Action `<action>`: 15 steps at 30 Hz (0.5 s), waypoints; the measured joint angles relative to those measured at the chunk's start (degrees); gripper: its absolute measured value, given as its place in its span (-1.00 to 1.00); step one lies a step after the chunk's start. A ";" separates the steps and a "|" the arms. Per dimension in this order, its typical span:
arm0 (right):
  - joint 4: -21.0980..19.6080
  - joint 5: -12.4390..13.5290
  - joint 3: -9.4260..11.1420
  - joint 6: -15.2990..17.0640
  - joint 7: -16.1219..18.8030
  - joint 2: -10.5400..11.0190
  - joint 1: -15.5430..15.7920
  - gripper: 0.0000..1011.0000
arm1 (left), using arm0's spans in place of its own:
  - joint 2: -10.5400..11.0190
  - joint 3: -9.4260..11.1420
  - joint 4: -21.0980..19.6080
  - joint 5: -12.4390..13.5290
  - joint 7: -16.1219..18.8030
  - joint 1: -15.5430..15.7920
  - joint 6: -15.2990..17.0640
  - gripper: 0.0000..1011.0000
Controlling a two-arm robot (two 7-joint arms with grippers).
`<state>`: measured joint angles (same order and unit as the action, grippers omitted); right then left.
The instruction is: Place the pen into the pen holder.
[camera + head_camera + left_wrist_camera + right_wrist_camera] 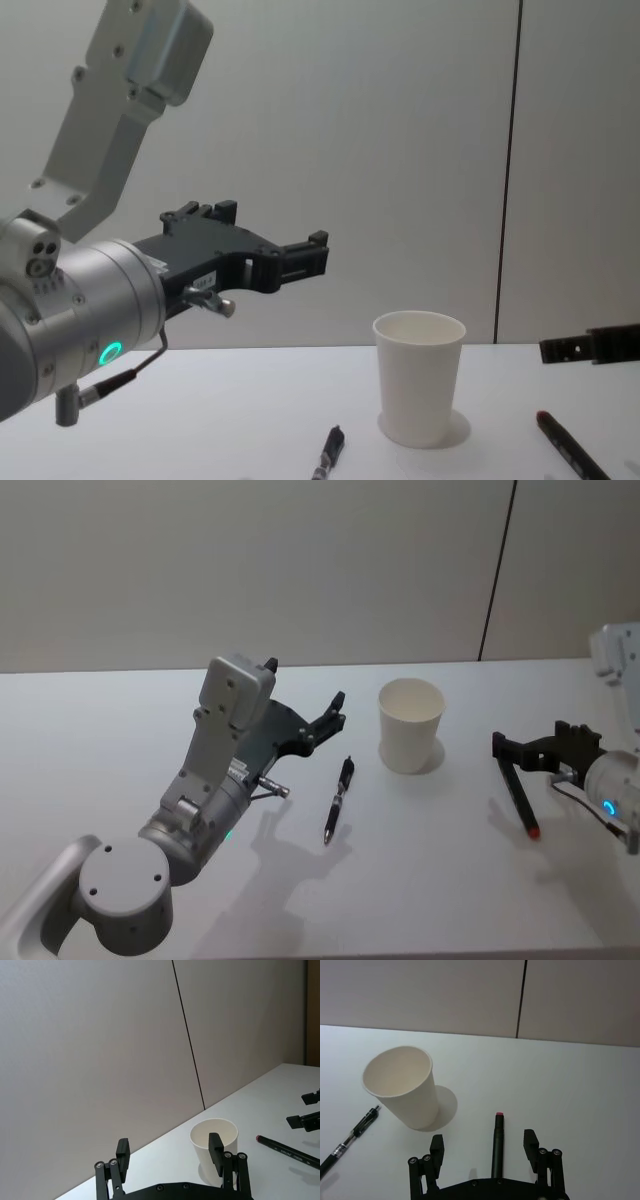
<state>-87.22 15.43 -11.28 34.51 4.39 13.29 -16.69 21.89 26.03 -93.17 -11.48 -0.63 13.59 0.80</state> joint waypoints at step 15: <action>8.49 -0.10 0.35 3.58 -1.29 -2.09 -5.85 0.98 | 0.00 0.00 0.00 0.00 0.00 0.00 0.00 0.98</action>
<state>-78.73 15.33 -10.93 38.10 3.10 11.20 -22.54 21.89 26.03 -93.17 -11.48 -0.63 13.59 0.80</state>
